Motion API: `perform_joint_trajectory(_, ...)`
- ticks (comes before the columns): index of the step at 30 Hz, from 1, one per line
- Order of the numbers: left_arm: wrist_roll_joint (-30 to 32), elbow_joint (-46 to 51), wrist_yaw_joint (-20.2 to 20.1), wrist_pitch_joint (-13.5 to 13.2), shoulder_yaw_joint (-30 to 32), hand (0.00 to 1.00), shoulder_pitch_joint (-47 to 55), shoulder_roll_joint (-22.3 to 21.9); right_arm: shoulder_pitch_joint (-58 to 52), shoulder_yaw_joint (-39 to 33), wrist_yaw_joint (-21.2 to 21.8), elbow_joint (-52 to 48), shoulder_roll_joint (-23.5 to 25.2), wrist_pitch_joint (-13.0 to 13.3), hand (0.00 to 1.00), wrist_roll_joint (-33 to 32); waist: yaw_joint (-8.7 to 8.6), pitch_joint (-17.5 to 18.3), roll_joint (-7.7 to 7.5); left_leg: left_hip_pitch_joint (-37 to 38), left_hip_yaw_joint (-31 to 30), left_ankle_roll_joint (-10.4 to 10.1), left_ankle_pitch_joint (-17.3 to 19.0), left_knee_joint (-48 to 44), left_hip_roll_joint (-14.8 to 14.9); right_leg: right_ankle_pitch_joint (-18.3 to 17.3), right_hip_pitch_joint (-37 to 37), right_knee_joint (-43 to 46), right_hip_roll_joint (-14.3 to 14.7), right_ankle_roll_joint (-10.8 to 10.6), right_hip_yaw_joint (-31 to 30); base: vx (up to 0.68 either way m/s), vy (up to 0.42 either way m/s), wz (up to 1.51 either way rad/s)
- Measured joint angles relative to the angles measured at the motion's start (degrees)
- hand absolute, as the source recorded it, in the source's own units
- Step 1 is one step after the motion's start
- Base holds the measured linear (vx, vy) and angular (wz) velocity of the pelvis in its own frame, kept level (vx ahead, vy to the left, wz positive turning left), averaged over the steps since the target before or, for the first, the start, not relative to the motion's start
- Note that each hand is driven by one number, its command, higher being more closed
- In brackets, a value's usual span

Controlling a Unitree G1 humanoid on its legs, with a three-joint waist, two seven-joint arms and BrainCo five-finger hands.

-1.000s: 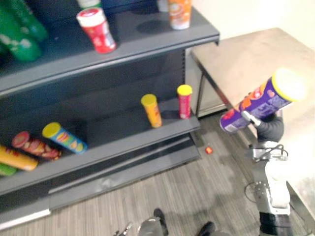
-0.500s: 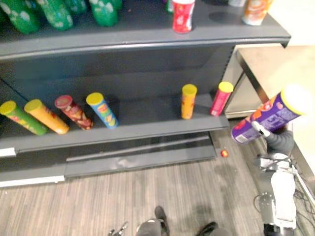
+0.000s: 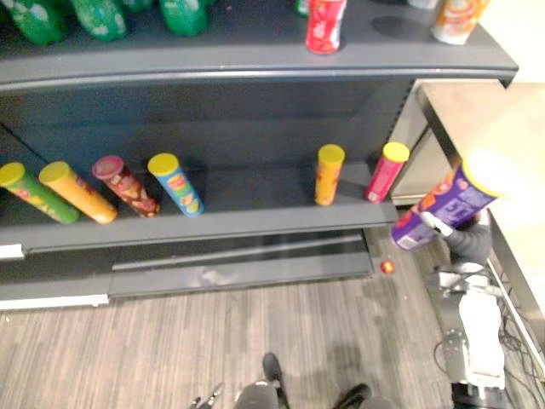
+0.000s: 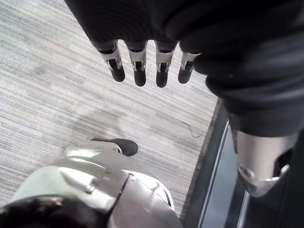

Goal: Put the gum and the chips on the shelf.

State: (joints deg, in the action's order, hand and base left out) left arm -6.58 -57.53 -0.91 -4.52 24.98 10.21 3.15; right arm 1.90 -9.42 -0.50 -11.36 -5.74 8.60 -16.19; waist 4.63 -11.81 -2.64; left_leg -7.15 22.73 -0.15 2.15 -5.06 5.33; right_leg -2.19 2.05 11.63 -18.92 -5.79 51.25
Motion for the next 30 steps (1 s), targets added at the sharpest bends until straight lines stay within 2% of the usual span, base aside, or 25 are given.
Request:
perform_joint_trajectory(1, -0.01, 0.20, -0.09, 0.00, -0.02, 0.00, 0.02, -0.02, 0.00, 0.21, 0.16, 0.00, 0.00, -0.04, 1.00, 0.02, 0.30, -0.06, 0.04, -0.16, -0.37, -0.21, 0.59, -0.65, 0.00, 0.01, 0.38, 0.28, -0.17, -0.01, 0.04, 0.03, 0.073, 0.56)
perform_joint_trajectory(3, -0.09, 0.63, -0.17, -0.32, -0.09, 0.00, 0.15, -0.04, -0.01, 0.96, 0.58, -0.01, -0.06, -0.10, 1.00, 0.62, 0.23, -0.33, 0.70, -0.43, -4.22, 0.77, 1.48, -1.50, -0.56, 0.86, 0.92, 5.06, -1.78, 1.30, -1.71, 0.06, 0.122, 0.80)
perform_joint_trajectory(4, -0.22, 0.70, -0.16, -0.36, -0.44, 0.00, 0.18, -0.01, -0.01, 0.95, 0.76, -0.01, -0.28, -0.10, 1.00, 0.63, 0.01, -0.62, 1.35, -0.22, -6.25, 1.01, 1.45, -1.50, -0.91, 2.16, 0.07, 8.82, -2.41, 3.55, -6.24, 0.09, 0.170, 0.81)
perform_joint_trajectory(5, -1.34, 0.69, -0.11, -0.41, -1.98, 0.00, 0.44, 0.37, -0.11, 0.94, 0.89, -0.02, -0.80, -0.08, 1.00, 0.70, -0.14, -0.83, 1.96, 0.55, -8.42, 1.33, 1.36, -1.46, -0.68, 1.51, -3.60, 14.01, -2.04, 7.57, -15.14, 0.09, 0.116, 0.99)
perform_joint_trajectory(6, -2.13, 0.51, -0.07, -0.34, -3.60, 0.00, 0.58, 1.16, -0.39, 1.43, 1.98, -0.07, -0.82, -0.09, 1.00, 1.29, -0.13, -1.20, 2.60, 0.37, -11.44, 1.67, 1.21, -1.37, -0.55, -2.58, -6.90, 15.40, 1.99, 5.61, -28.55, 0.11, 0.079, 1.17)
perform_joint_trajectory(7, -2.24, 0.52, -0.07, -0.39, -4.29, 0.00, 0.58, 2.01, -0.82, 1.98, 2.70, -0.12, -0.82, -0.12, 1.00, 1.84, -0.35, -1.16, 2.30, 0.42, -14.30, 2.17, 0.86, -0.83, -1.25, -5.35, -8.37, 13.96, 5.84, 4.13, -36.96, 0.08, 0.004, 1.17)
perform_joint_trajectory(9, -2.21, 0.48, 0.11, -0.39, -4.20, 0.00, 0.62, 2.22, -0.90, 3.43, 3.40, -0.38, -0.78, -0.12, 1.00, 1.87, -1.10, -1.13, 1.86, 0.82, -18.87, 2.34, 0.69, -0.66, -3.57, -5.81, -9.54, 9.62, 8.28, 3.50, -42.70, 0.10, -0.003, 1.31)
perform_joint_trajectory(11, -2.17, 0.54, 0.26, -0.51, -4.27, 0.00, 0.55, 2.08, -1.03, 4.22, 3.57, -0.94, -0.73, -0.12, 1.00, 1.86, -1.45, -0.84, 1.37, 0.86, -21.86, 2.06, 0.51, -0.73, -4.99, -5.64, -10.94, 8.17, 9.30, 3.22, -45.86, 0.10, -0.040, 1.28)
perform_joint_trajectory(12, -2.17, 0.43, 0.70, -0.57, -4.22, 0.00, 0.54, 2.10, -1.62, 4.77, 3.53, -1.69, -0.69, -0.07, 1.00, 1.82, -1.72, -0.83, 1.33, 0.73, -24.22, 1.36, 0.27, -1.05, -6.00, -4.99, -11.45, 6.46, 9.53, 2.23, -47.42, 0.14, -0.115, 1.42)
perform_joint_trajectory(13, -2.18, 0.25, 0.93, -0.56, -3.94, 0.00, 0.78, 2.08, -2.21, 5.50, 3.55, -2.01, -0.58, -0.06, 1.00, 1.79, -1.74, -0.54, 0.76, 0.70, -26.12, 0.88, 0.47, -1.17, -6.98, -3.44, -11.16, 3.57, 8.95, 0.52, -46.96, 0.13, -0.136, 1.20)
perform_joint_trajectory(15, -2.18, -0.98, 1.62, -0.50, -1.77, 0.00, 0.77, 2.06, -2.09, 6.70, 3.56, -1.97, 0.02, -0.07, 1.00, 1.72, -1.17, -0.31, -0.04, 0.37, -27.09, 0.14, 1.20, -1.32, -7.48, -1.52, -10.02, -0.21, 8.35, -1.13, -45.78, 0.13, -0.223, 0.70)
perform_joint_trajectory(16, -2.12, -1.44, 2.42, -0.46, -0.67, 0.00, 1.31, 1.10, -2.02, 7.79, 3.55, -1.99, 0.05, 0.01, 1.00, 1.60, -1.15, -0.02, 0.83, 0.03, -26.26, -0.71, 1.58, -0.91, -5.41, -1.26, -9.03, -2.08, 9.77, -0.71, -44.26, 0.12, -0.250, 0.42)
perform_joint_trajectory(18, -2.02, -2.39, 2.61, -0.32, 0.06, 0.00, 1.33, 0.41, -2.58, 8.09, 3.74, -1.99, 0.02, 0.07, 1.00, 1.32, -1.41, 0.11, 1.25, -0.53, -26.66, -2.60, 0.49, 0.68, -3.20, -0.87, -8.34, -4.33, 11.60, 0.30, -41.66, 0.15, -0.282, 0.40)
perform_joint_trajectory(20, -1.93, -2.76, 2.61, -0.30, 0.04, 0.00, 0.56, 0.18, -3.54, 7.51, 3.61, -1.99, -0.01, 0.06, 1.00, 0.63, -1.95, 0.18, 1.21, -0.50, -26.92, -3.73, -2.03, 3.65, -1.40, -0.70, -8.23, -5.75, 12.76, 1.02, -38.83, 0.16, -0.224, 0.56)
perform_joint_trajectory(21, -1.65, -2.82, 2.61, -0.32, 0.02, 0.00, 0.07, 0.04, -4.18, 7.42, 3.54, -1.99, -0.01, 0.05, 1.00, 0.43, -2.97, 0.22, 1.31, -0.47, -26.68, -4.27, -3.92, 6.04, -0.60, -0.78, -8.03, -6.29, 13.10, 1.20, -36.83, 0.11, -0.119, 0.57)
perform_joint_trajectory(22, -1.58, -2.82, 2.62, -0.31, 0.01, 0.00, -0.13, -0.05, -4.59, 7.21, 3.52, -1.99, -0.01, 0.05, 1.00, 0.44, -3.30, 0.27, 1.39, -0.31, -26.28, -4.48, -4.63, 7.03, -0.36, -0.81, -7.84, -6.54, 13.17, 1.26, -35.91, 0.19, -0.050, 0.80)
perform_joint_trajectory(23, 0.66, -2.23, 3.09, -0.45, -2.20, 0.00, -1.79, -0.14, -7.05, 6.15, 3.21, -1.99, 0.72, 0.11, 1.00, 0.57, -3.58, 0.49, 1.47, 1.31, -21.62, -4.32, -6.25, 9.31, -0.66, -0.83, -5.56, -7.71, 12.67, 1.26, -34.28, 0.14, 0.028, 0.45)
perform_joint_trajectory(25, 0.69, -1.61, 3.20, -0.46, -2.29, 0.00, -1.74, -0.14, -7.21, 6.90, 3.09, -1.99, 2.46, 0.23, 1.00, 0.87, -3.57, 0.67, 1.62, 1.95, -20.49, -4.32, -6.25, 10.30, -0.77, -0.82, -5.57, -8.23, 12.57, 1.26, -34.99, 0.06, 0.044, 0.03)
perform_joint_trajectory(30, 1.21, -1.89, 3.83, -0.44, -2.65, 0.00, -1.66, -0.18, -9.25, 11.98, 3.03, -1.96, 2.07, 0.26, 1.00, 3.11, -3.77, 1.08, 1.81, 2.50, -17.78, -4.83, -5.51, 10.79, -0.45, -0.77, -5.82, -8.80, 12.81, 1.20, -37.25, -0.04, 0.010, -0.23)
